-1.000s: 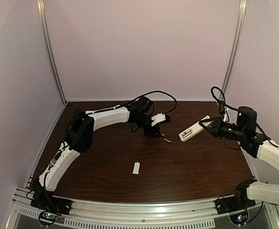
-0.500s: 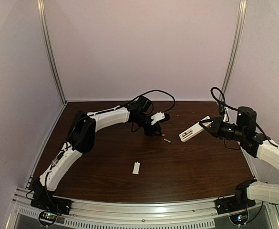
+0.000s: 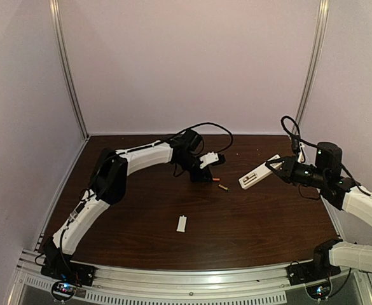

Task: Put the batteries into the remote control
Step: Move the battery to the center of the board.

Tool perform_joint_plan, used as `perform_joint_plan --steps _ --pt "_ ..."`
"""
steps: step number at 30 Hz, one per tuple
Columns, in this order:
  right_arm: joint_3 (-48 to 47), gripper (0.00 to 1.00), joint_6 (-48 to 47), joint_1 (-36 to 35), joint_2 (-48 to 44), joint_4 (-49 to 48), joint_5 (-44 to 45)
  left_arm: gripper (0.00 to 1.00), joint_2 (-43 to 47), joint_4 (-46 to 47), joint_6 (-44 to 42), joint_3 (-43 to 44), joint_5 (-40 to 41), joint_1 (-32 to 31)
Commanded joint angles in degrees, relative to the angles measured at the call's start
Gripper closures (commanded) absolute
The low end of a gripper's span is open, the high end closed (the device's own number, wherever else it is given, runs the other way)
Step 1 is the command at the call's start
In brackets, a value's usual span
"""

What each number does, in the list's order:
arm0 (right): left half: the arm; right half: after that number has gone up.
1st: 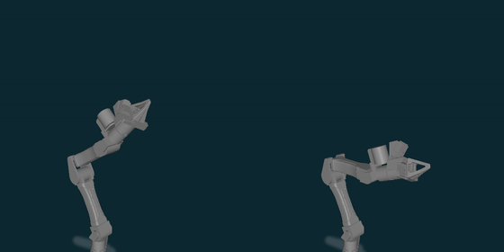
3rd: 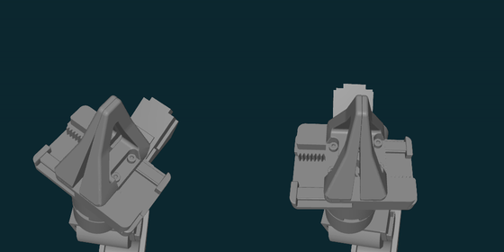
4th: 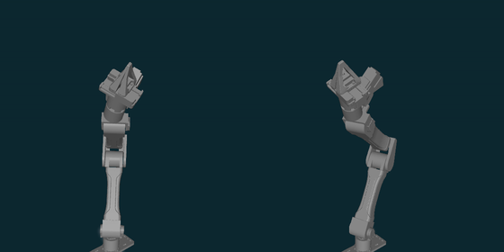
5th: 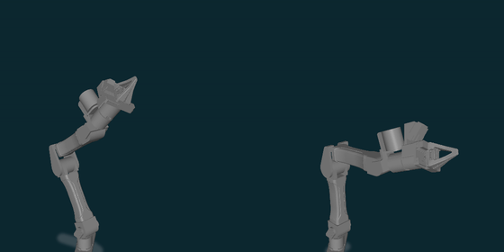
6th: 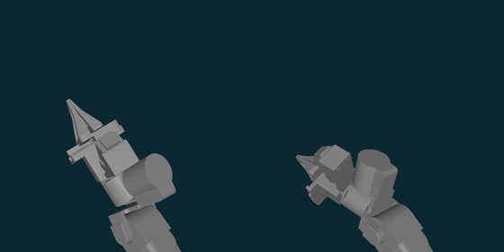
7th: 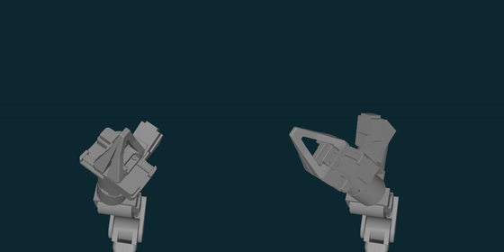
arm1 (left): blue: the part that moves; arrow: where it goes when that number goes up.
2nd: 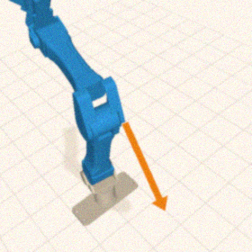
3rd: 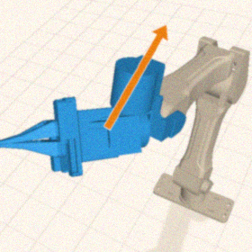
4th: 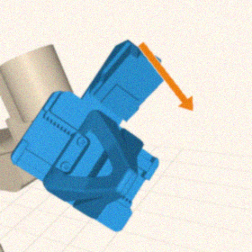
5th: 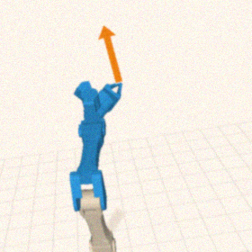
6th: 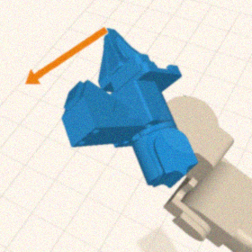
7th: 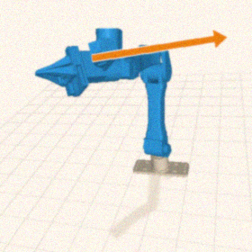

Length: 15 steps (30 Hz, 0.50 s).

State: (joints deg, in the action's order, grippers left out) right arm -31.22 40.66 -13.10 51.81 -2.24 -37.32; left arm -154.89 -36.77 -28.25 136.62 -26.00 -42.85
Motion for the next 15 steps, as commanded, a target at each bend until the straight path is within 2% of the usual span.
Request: perform_joint_plan --steps 1,7,9,15 --pt "-0.36 1.00 0.02 0.47 -0.25 -0.14 -0.73 0.89 -0.94 -4.14 -1.30 -0.89 -0.62 0.21" --pt "-0.59 1.00 0.37 0.53 -0.39 -0.48 -1.26 1.00 3.24 -3.12 2.09 -7.70 1.56 1.40" --pt "-0.65 1.00 0.47 0.47 -0.35 -0.63 -1.39 1.00 5.70 -3.11 4.32 -11.44 2.18 2.38" --pt "0.18 1.00 1.77 0.49 0.60 -3.23 -2.93 1.00 16.72 -3.65 10.32 -30.51 10.08 3.36"
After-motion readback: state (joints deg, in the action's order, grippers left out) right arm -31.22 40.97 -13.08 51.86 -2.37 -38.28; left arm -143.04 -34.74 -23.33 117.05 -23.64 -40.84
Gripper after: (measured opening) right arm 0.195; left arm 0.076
